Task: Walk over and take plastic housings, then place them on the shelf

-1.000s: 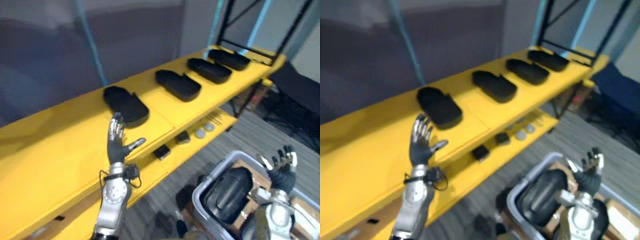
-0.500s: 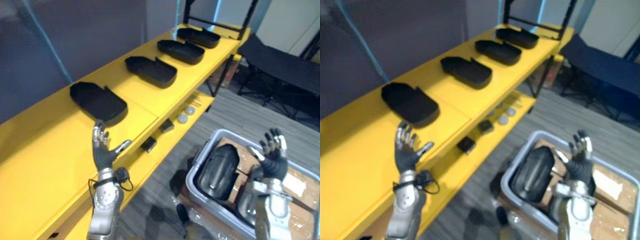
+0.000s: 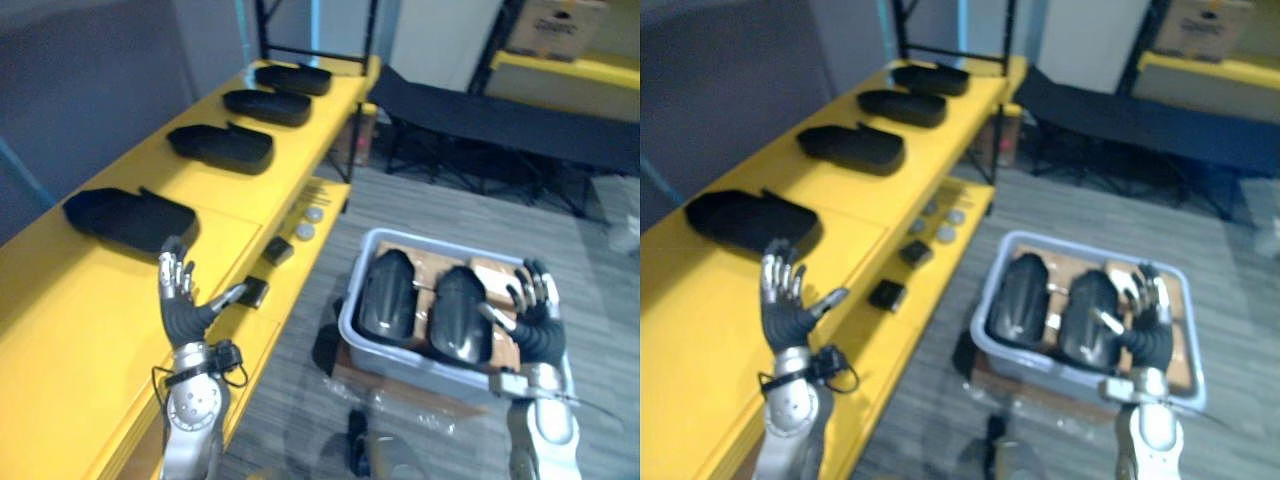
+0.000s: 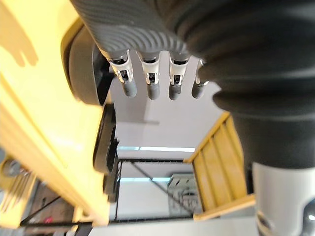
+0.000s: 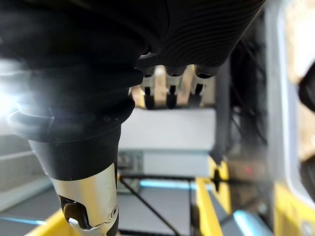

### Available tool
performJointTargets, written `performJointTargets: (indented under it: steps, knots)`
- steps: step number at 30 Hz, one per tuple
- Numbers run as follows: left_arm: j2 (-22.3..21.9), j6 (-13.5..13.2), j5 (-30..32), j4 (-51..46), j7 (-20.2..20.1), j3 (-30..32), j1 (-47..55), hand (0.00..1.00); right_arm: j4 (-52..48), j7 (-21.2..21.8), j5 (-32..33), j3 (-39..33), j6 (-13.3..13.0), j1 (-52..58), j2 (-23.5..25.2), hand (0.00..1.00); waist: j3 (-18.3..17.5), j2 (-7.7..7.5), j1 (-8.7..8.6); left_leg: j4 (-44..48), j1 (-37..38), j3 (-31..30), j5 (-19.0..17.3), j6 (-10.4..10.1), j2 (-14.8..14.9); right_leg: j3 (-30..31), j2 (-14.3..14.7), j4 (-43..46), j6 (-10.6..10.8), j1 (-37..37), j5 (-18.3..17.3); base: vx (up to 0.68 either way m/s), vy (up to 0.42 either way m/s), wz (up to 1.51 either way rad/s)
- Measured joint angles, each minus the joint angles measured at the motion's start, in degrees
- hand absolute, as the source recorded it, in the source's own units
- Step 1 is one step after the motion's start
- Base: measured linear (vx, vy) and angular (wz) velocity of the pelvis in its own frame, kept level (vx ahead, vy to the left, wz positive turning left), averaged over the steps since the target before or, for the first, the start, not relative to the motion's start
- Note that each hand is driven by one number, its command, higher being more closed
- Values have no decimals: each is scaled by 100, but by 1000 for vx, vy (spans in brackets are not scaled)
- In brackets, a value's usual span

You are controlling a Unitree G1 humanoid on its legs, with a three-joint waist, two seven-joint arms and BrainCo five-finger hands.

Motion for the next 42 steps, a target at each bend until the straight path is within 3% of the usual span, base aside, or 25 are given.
performJointTargets:
  steps: [2, 3, 6, 9, 12, 16, 23, 27, 31, 35, 36, 42]
  knots:
    - [-8, 2, 2, 92, 118, 4, 22, 0, 14, 1, -47, 197, 13, -51, -3, 0, -65, -111, 25, 5, -97, 156, 98, -138, 113, -129, -448, 86, -11, 368, -145, 231, -24, -48]
    - [19, 2, 5, 114, 168, 44, 8, 0, 43, 1, -81, 306, 18, -75, 2, 0, -132, -236, 45, 54, -187, 189, 157, -246, 133, -131, -576, -235, 292, 563, 68, 129, -131, -37]
    - [-31, 25, 12, 211, 194, -1, -46, 0, 79, -29, -160, 389, 131, -166, -136, 0, -176, -164, 107, -253, -279, -228, 398, -565, 265, -172, -139, -910, 480, 644, 289, -23, -260, -45]
    - [-17, 23, 166, 218, 191, -1, -136, 0, 83, -55, -233, 390, 195, -164, -154, 0, -196, -202, 91, -431, -292, -238, 491, -699, 382, -58, 137, -1570, 547, 788, 486, -66, -149, -34]
    - [-25, 11, 162, 221, 201, 10, -183, 0, 83, -147, -282, 345, 258, -88, -156, 0, -201, -185, 60, -441, -295, -235, 585, -772, 475, -60, 380, -2530, 515, 1181, 933, -46, -77, -21]
    - [-54, -29, 147, 219, 374, 176, -213, 0, 211, -473, -279, 29, 447, -372, -167, 0, -153, -201, 63, -410, -512, -235, 768, -722, 440, -13, 432, -2974, 454, 1119, 1299, -72, -39, -8]
    - [-249, -128, -112, 128, 482, 211, -76, 0, 400, -1441, -425, 32, 743, -808, -137, 0, 62, -306, 182, -392, -586, -258, 748, -674, 235, 459, 365, -3034, 489, 749, 1381, -109, 17, -35]
    - [-249, -106, -131, 131, 205, -28, 33, 0, 508, -1828, -422, -45, 738, -816, -116, 0, 108, -351, 167, -228, -740, -608, 654, -658, 73, 435, 236, -3034, 505, 652, 1451, -42, 51, -6]
    - [-232, -83, -129, 273, -72, -377, 31, 0, 1257, -2136, -422, -24, 722, -1416, -183, 0, 269, -250, 220, 162, -1065, -894, 500, -555, 10, 388, 161, -3034, 520, 533, 1521, -39, 55, 4]
    - [-83, -80, -156, 464, -193, -650, -127, 0, 2046, -2535, -376, -26, 689, -2346, -579, 0, 660, -178, 405, 420, -1444, -1204, 475, -531, -29, 48, 67, -3034, 488, 397, 1633, -62, 16, 22]
    - [87, -75, -305, 589, -211, -807, -213, 0, 2390, -2653, -367, -26, 623, -2706, -740, 0, 794, -189, 538, 412, -1532, -1248, 492, -509, -49, -54, 14, -3034, 519, 328, 1684, -57, 2, 20]
    - [266, -70, -347, 734, -424, -1160, -259, 0, 3829, -2920, -5, -18, 394, -3804, -1395, 0, 1111, -166, 722, 423, -1841, -1552, 565, -437, -150, -366, -31, -2982, 588, 246, 1844, 11, -3, 29]
